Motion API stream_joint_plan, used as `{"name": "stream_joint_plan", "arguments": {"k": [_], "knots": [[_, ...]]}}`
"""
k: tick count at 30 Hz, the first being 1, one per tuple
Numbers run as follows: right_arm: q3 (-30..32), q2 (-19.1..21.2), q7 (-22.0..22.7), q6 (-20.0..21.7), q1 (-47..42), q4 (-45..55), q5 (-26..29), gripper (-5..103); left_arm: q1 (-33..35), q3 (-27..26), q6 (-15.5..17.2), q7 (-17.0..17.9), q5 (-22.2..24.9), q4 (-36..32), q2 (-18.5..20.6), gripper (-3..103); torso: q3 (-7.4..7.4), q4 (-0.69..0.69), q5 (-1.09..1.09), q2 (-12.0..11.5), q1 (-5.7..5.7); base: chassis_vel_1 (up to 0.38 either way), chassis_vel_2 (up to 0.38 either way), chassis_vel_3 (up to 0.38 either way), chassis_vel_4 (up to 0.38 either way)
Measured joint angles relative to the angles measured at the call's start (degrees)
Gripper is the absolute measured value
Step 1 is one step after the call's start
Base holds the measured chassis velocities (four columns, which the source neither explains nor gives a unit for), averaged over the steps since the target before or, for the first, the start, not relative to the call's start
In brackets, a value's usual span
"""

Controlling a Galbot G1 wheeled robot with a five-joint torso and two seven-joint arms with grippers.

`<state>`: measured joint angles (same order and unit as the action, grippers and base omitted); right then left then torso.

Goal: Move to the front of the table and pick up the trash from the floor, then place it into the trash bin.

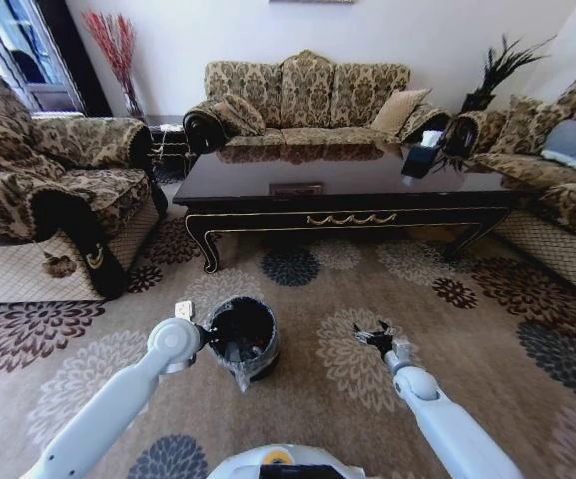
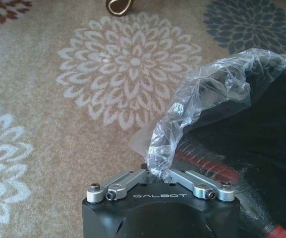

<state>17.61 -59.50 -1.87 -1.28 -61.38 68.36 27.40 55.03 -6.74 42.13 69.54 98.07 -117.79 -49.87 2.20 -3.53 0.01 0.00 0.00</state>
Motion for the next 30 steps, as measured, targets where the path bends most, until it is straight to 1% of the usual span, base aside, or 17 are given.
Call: {"name": "stream_joint_plan", "arguments": {"k": [2,3,9,12,16,24,30], "knots": [[-0.39,-0.48,-0.38,0.09,0.76,-1.27,0.38,100,0.00,-0.02,0.00,0.13,0.25,-0.31,0.18,0,0.00,-0.01,-0.02,0.00,0.00,0.000,0.000,0.000,0.000],[-0.73,-1.02,-0.55,0.24,1.37,-2.22,0.67,100,-0.02,-0.02,0.00,0.25,0.50,-0.48,0.30,0,0.00,-0.03,-0.03,0.00,0.00,0.000,0.000,0.000,0.000],[-1.79,-4.08,-1.56,0.54,4.70,-9.44,1.29,100,-0.13,0.17,0.00,1.08,0.98,-1.02,0.66,0,0.00,-0.01,-0.01,0.00,0.00,0.000,0.000,0.000,0.000],[-2.13,-4.81,-2.25,0.47,5.74,-11.91,1.39,100,-0.02,0.19,0.00,1.11,1.22,-1.23,0.96,0,0.00,-0.02,-0.02,0.00,0.00,0.000,0.000,0.000,0.000],[-2.50,-6.29,-2.75,-0.57,7.71,-16.80,1.10,100,0.18,-0.14,0.00,1.19,1.29,-1.20,1.70,0,0.00,-0.02,-0.02,0.00,0.00,0.000,0.000,0.000,0.000],[-2.39,-7.58,-2.87,-2.54,10.42,-22.04,0.08,100,0.16,-0.35,0.00,1.21,1.62,-1.23,2.18,0,0.00,-0.02,-0.02,0.00,0.00,0.000,0.000,0.000,0.000],[-2.40,-7.54,-2.72,-3.21,11.80,-24.18,-0.24,100,0.51,-0.36,0.00,1.13,1.38,-1.27,2.08,0,0.00,-0.02,-0.02,0.00,0.00,0.000,0.000,0.000,0.000]]}}
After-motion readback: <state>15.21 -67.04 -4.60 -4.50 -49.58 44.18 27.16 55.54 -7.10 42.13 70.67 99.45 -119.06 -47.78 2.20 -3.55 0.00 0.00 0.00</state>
